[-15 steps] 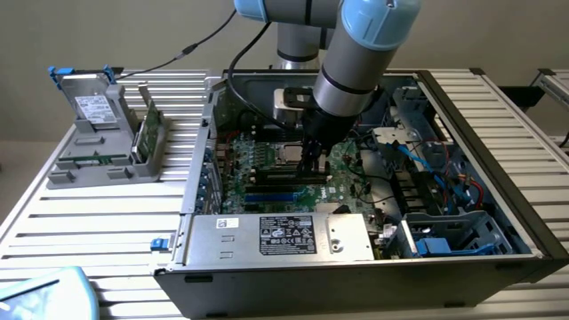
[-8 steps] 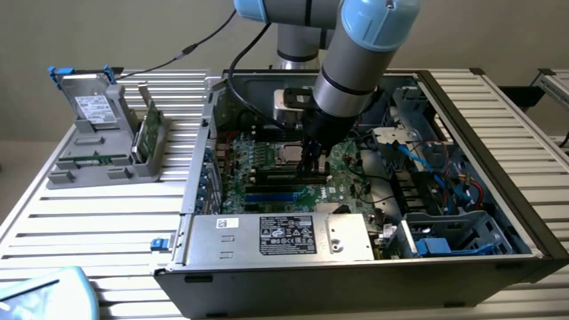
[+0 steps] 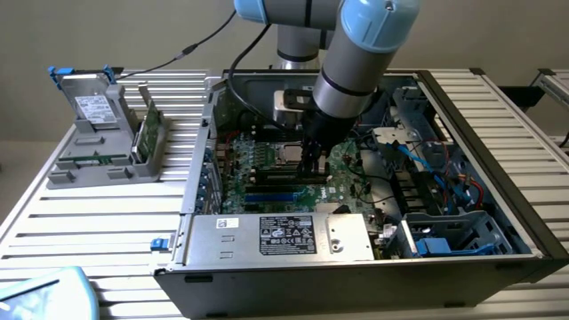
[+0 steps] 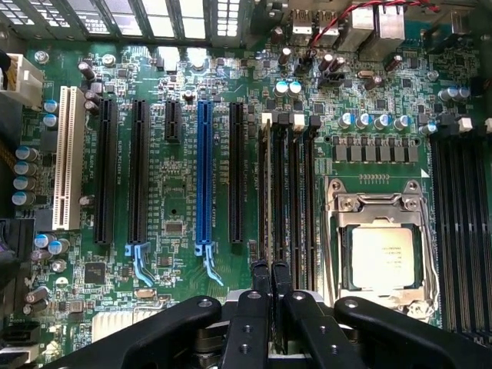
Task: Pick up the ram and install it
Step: 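Insert the ram into the slot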
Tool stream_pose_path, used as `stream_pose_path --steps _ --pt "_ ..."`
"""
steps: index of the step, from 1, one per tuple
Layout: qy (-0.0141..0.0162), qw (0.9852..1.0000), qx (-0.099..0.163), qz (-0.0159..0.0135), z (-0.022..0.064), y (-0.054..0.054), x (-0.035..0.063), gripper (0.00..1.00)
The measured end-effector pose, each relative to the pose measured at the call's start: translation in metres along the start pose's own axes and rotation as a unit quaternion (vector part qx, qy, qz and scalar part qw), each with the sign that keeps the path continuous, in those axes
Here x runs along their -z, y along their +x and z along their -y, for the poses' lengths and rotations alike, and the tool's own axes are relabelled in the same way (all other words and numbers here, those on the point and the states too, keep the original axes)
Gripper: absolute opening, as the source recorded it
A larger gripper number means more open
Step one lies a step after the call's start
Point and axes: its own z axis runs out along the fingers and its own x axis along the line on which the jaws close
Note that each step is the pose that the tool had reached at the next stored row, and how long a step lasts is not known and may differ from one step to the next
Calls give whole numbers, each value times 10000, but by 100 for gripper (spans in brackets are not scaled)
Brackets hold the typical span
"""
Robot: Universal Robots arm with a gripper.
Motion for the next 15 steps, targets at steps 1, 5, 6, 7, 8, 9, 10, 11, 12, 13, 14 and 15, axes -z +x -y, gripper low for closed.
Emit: stream_pose_path --steps 1,5,6,7,8,9,10,11,12,13,14,15 --pt "0 10000 0 -1 0 0 -2 13" --pt "-1 10000 -1 -2 0 1 -2 13" --pt "-1 10000 0 -2 0 1 -3 13" --pt "0 10000 -1 -1 0 1 -4 13" --pt "0 10000 0 -1 1 0 -7 13" --pt "0 10000 0 0 2 0 -10 13" --pt "0 10000 0 0 2 0 -13 13" --pt "0 10000 0 -1 2 0 -13 13" --pt "0 10000 -1 -2 2 0 -13 13" --pt "0 10000 -1 -2 2 0 -13 13" --pt "-1 10000 -1 -2 2 0 -13 13" --pt "-1 10000 -1 -2 2 0 -13 13"
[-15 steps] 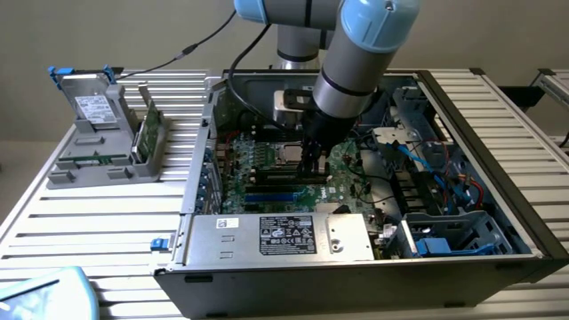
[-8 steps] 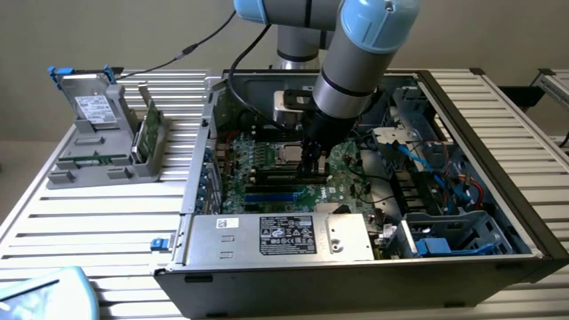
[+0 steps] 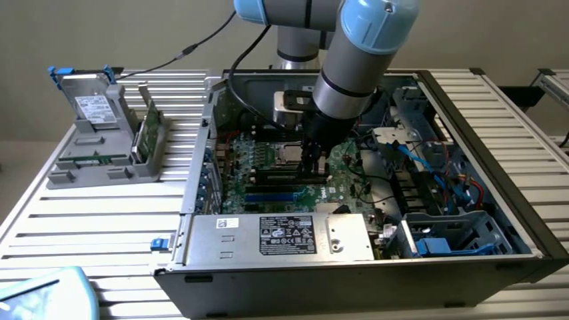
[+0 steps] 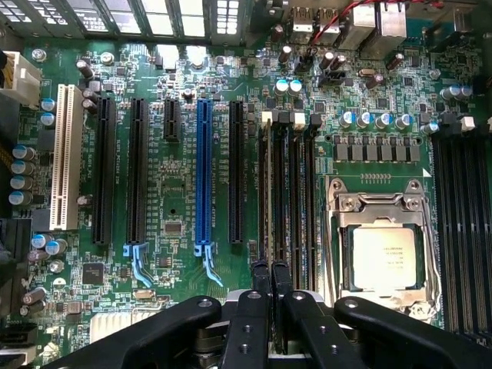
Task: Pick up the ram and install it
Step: 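Insert the ram into the slot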
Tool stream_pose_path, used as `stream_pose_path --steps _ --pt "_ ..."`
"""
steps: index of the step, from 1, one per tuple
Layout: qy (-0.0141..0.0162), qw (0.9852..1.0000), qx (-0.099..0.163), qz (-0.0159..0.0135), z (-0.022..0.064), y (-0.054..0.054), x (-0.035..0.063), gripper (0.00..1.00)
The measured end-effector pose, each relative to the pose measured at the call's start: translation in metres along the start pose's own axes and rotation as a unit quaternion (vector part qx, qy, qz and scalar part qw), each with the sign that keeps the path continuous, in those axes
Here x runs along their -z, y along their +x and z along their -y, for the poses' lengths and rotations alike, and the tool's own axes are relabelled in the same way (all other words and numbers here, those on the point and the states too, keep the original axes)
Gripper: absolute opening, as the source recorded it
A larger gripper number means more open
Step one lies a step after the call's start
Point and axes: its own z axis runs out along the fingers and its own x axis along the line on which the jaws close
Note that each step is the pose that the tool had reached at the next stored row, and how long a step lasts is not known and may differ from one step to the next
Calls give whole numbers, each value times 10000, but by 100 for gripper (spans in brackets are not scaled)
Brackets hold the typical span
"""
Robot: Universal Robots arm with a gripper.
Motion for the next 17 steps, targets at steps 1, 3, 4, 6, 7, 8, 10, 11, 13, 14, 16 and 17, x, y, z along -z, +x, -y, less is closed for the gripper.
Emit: stream_pose_path --steps 1,3,4,6,7,8,10,11,13,14,16,17 --pt "-1 10000 0 0 0 0 0 13" --pt "-5 10000 -1 1 0 -1 -1 13" --pt "-6 10000 -1 1 0 -2 -1 13" --pt "-8 10000 -1 1 0 -3 -1 13" --pt "-9 10000 -1 1 0 -4 -1 13" --pt "-9 10000 -1 2 0 -5 -1 13" --pt "-11 10000 0 6 0 -5 -1 13" --pt "-11 10000 0 8 0 -6 -1 13" --pt "-13 10000 0 8 0 -6 -1 13" --pt "-14 10000 0 8 0 -6 -1 13" --pt "-15 10000 0 8 1 -6 -1 13" --pt "-16 10000 0 7 5 -6 0 13"
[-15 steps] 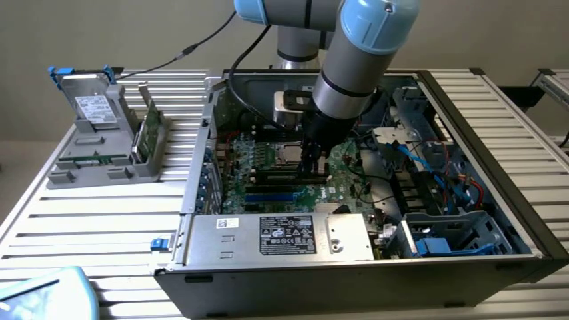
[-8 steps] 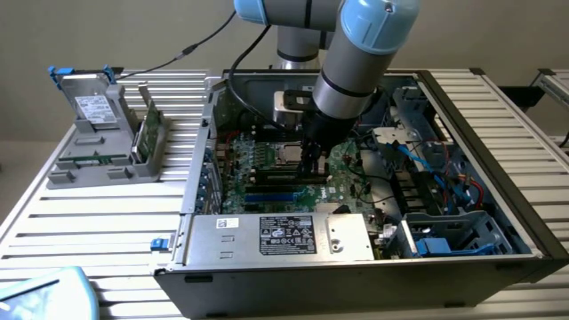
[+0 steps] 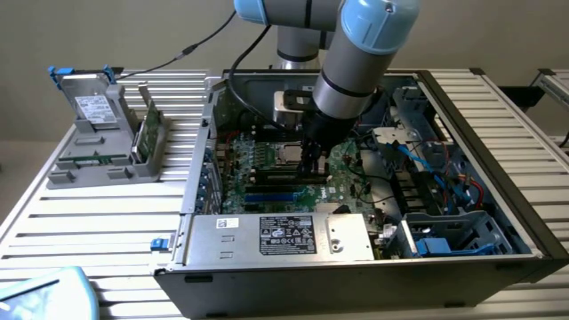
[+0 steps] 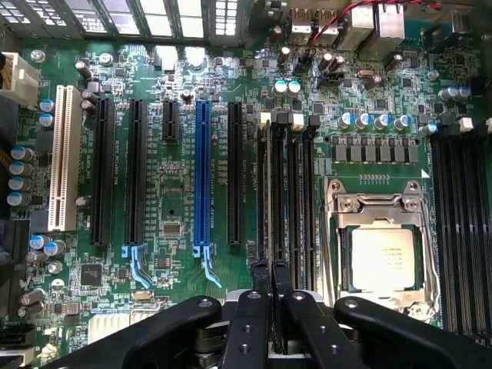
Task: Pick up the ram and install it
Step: 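Insert the ram into the slot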
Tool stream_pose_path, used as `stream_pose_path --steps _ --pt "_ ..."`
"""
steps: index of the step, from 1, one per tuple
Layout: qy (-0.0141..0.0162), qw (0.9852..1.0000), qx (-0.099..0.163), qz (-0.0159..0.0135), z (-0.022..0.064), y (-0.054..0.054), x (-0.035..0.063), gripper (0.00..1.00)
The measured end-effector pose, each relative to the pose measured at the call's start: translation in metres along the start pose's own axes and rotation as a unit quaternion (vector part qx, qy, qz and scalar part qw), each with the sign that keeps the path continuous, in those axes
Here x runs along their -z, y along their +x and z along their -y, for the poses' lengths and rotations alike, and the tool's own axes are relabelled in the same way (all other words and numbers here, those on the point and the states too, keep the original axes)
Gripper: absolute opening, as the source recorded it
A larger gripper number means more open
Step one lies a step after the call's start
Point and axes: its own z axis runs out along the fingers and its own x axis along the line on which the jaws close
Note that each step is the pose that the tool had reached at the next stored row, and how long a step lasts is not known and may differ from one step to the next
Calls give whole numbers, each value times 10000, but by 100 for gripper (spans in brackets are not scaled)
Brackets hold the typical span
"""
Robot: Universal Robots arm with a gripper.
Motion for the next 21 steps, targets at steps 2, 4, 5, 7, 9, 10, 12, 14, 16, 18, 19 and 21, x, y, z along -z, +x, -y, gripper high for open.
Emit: stream_pose_path --steps 2,4,5,7,9,10,12,14,16,18,19,21 --pt "1 10000 5 -1 5 0 1 13" --pt "1 10000 5 0 5 -1 1 13" --pt "1 10000 6 0 6 -1 1 13" --pt "1 10000 6 0 6 -1 0 13" --pt "1 10000 6 -1 7 -1 -1 13" --pt "1 10000 6 0 7 -1 -4 13" --pt "2 10000 6 0 8 -1 -7 13" --pt "1 10000 6 0 8 -1 -7 13" --pt "1 10000 6 -1 8 -1 -8 13" --pt "2 10000 7 2 10 -2 -20 13" --pt "1 10000 6 0 10 -2 -22 13" --pt "1 10000 6 -1 10 -2 -22 13"
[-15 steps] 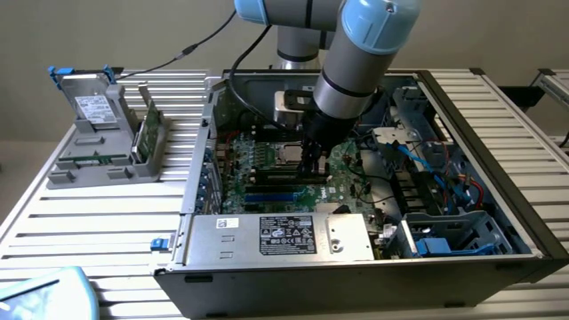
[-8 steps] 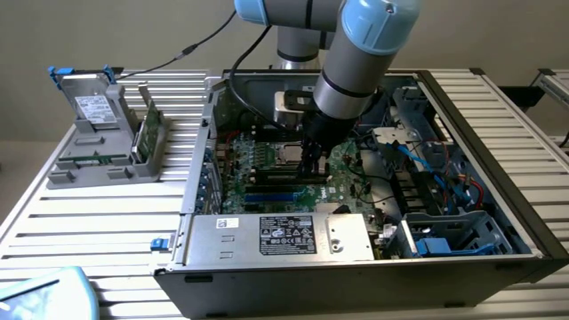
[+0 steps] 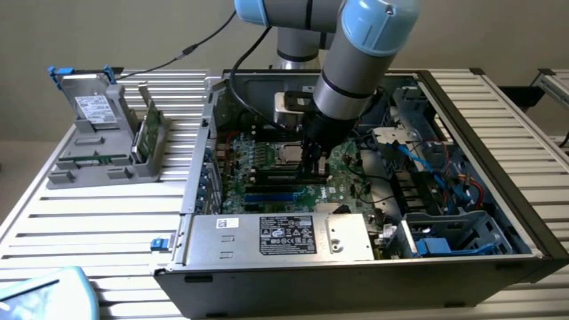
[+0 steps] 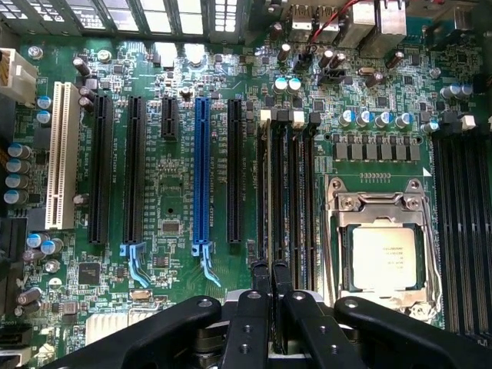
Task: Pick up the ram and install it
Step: 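Insert the ram into the slot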
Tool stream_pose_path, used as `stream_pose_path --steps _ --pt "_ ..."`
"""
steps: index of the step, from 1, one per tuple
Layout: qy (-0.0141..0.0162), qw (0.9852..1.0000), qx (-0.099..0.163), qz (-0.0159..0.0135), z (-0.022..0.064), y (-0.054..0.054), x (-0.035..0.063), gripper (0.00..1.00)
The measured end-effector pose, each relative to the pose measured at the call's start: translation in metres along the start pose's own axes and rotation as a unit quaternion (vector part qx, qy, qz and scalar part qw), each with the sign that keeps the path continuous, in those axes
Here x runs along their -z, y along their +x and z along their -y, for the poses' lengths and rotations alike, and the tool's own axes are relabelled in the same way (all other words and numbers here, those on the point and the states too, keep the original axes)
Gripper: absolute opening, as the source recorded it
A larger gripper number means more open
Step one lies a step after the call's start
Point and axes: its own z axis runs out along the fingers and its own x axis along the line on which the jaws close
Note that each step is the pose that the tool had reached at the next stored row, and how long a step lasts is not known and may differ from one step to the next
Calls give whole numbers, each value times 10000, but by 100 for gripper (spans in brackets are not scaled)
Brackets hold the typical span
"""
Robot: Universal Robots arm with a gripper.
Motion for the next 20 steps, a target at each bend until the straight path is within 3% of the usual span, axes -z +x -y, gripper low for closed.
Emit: stream_pose_path --steps 20 --pt "0 10000 0 0 4 -9 -21 13"
